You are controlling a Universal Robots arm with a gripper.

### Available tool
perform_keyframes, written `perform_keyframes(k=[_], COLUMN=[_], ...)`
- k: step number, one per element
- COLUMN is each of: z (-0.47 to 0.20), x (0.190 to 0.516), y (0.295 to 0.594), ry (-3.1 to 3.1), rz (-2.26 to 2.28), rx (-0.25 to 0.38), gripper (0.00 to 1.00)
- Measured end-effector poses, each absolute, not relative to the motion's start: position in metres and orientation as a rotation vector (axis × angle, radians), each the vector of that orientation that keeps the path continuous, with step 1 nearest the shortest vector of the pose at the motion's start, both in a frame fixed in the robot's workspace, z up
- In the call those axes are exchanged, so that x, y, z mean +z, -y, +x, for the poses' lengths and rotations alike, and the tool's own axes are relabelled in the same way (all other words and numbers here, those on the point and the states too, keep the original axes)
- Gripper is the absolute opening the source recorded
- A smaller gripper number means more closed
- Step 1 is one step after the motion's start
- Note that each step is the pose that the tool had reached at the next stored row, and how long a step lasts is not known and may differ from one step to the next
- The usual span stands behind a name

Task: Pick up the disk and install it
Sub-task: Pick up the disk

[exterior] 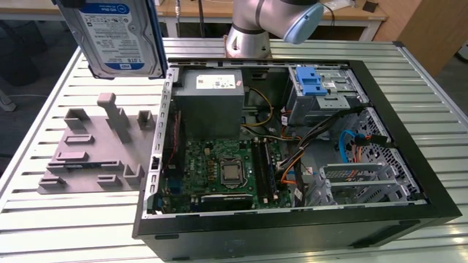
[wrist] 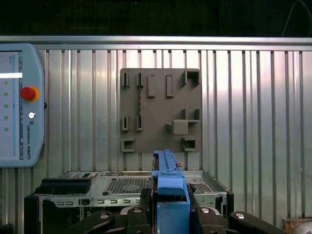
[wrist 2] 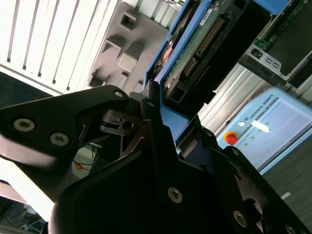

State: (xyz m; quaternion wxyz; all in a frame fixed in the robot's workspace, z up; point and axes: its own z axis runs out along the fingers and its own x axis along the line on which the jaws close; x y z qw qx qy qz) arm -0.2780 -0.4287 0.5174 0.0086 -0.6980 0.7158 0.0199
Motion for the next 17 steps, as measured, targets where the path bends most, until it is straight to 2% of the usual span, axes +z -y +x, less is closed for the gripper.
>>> perform_keyframes(k=[17], z=[-0.273], x=[0.516], y=[0.446], ry=[-2.237], rz=[-2.181], rx=[0.062], gripper=[0.36])
